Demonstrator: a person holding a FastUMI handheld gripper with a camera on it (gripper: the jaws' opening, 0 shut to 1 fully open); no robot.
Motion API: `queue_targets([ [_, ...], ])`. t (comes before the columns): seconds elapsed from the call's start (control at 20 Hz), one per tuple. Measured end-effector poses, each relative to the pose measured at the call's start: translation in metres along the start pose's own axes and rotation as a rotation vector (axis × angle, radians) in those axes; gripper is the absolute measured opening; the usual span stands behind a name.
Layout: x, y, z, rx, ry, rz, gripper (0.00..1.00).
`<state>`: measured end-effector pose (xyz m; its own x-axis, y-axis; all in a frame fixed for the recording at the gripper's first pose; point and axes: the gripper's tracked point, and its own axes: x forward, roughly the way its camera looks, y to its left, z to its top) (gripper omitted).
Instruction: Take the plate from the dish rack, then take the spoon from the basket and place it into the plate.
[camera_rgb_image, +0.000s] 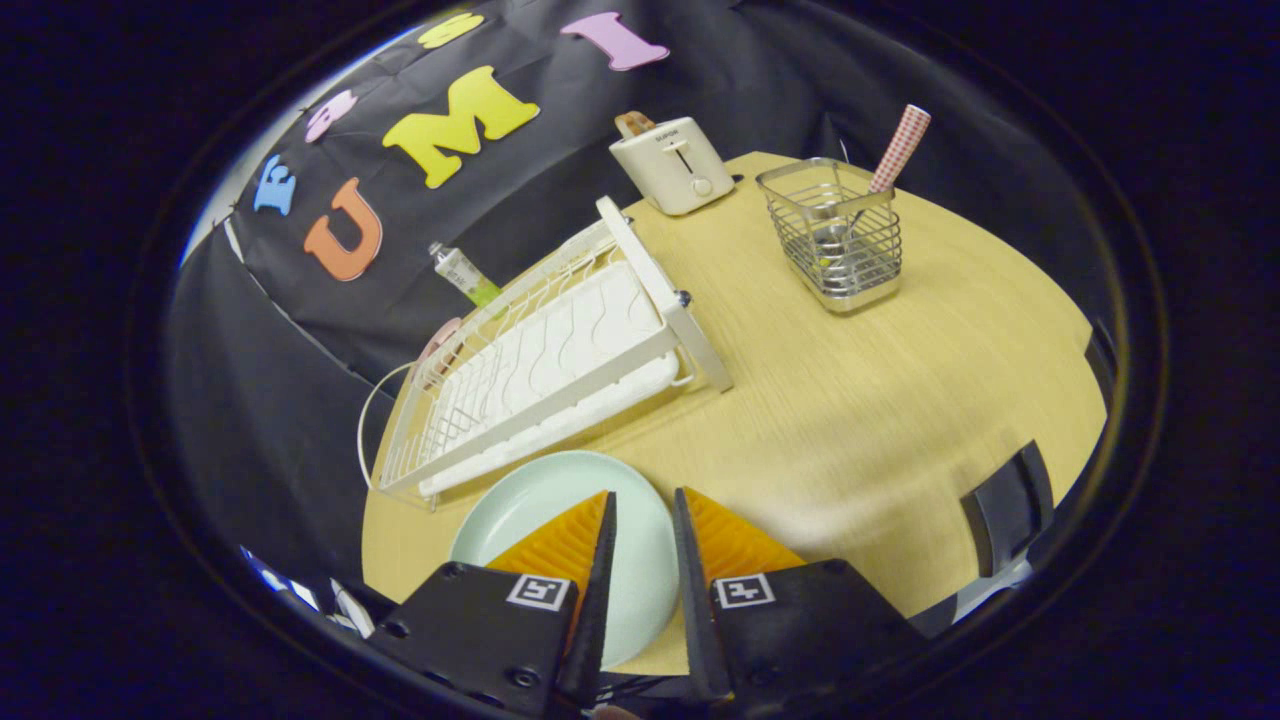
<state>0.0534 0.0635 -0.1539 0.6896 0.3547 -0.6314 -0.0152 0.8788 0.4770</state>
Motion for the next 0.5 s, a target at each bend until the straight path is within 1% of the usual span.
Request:
queue_targets([
  [0.1, -0.005, -0.006, 0.010, -0.072, -0.079, -0.027, 0.43],
  [0.35, -0.047, -0.024, 0.046, -0.298, -0.350, -0.169, 0.67],
  [0.4, -0.057, -0.028, 0.052, -0.337, -0.400, -0.194, 0.67],
  [0.5, -0.074, -0.037, 0.065, -0.407, -0.495, -0.242, 0.79],
])
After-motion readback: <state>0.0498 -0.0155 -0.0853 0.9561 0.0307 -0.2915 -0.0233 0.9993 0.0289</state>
